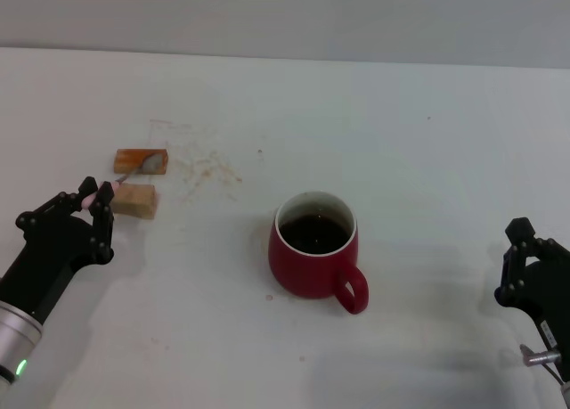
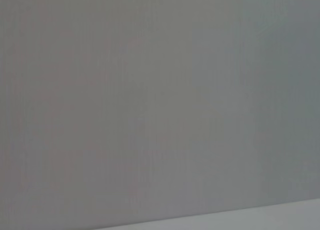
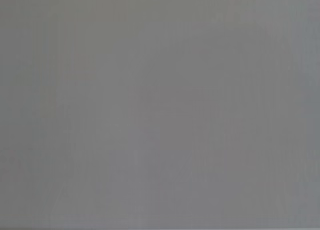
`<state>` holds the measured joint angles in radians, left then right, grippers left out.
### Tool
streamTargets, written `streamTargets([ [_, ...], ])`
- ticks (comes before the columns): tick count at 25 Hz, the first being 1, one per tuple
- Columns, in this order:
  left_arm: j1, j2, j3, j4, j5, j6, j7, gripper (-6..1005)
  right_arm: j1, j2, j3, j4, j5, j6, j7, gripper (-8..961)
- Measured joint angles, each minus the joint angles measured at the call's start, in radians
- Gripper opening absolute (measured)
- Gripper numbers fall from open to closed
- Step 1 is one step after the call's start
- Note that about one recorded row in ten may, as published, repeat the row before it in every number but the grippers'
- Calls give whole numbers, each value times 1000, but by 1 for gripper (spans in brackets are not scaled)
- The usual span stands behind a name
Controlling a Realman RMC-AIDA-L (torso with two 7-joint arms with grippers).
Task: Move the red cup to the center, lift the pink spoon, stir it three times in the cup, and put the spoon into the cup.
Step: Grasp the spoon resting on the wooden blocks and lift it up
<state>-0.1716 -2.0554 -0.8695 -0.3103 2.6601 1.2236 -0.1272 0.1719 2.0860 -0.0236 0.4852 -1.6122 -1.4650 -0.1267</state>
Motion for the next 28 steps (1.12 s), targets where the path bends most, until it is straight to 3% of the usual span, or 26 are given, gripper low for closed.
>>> streamTargets([
  [4, -10, 14, -4, -3, 1, -21, -10, 147, -7, -2, 1, 1, 1, 4, -1, -1],
  [7, -29, 51, -5, -53, 2, -107, -39, 147, -7, -2, 7, 1, 1, 6, -1, -1],
  [11, -40, 152, -8, -234, 35, -260, -78, 148, -8, 0, 8, 6, 2, 4, -1, -1],
  [12, -40, 165, -10, -259, 41, -280, -83, 148, -8, 0, 8, 8, 3, 2, -1, -1],
  [14, -37, 217, -30, -374, 63, -355, -101, 148, -10, 0, 10, 17, 3, -4, -1, -1],
  [16, -22, 251, -73, -468, 104, -427, -108, 147, -14, -1, 12, 24, 3, -12, -2, -1],
  [21, 22, 282, -199, -640, 224, -567, -113, 145, -22, 0, 22, 26, 5, -25, -2, -1],
  [28, 25, 328, -202, -761, 229, -621, -115, 146, -24, 2, 32, 30, 5, -28, -2, -1],
])
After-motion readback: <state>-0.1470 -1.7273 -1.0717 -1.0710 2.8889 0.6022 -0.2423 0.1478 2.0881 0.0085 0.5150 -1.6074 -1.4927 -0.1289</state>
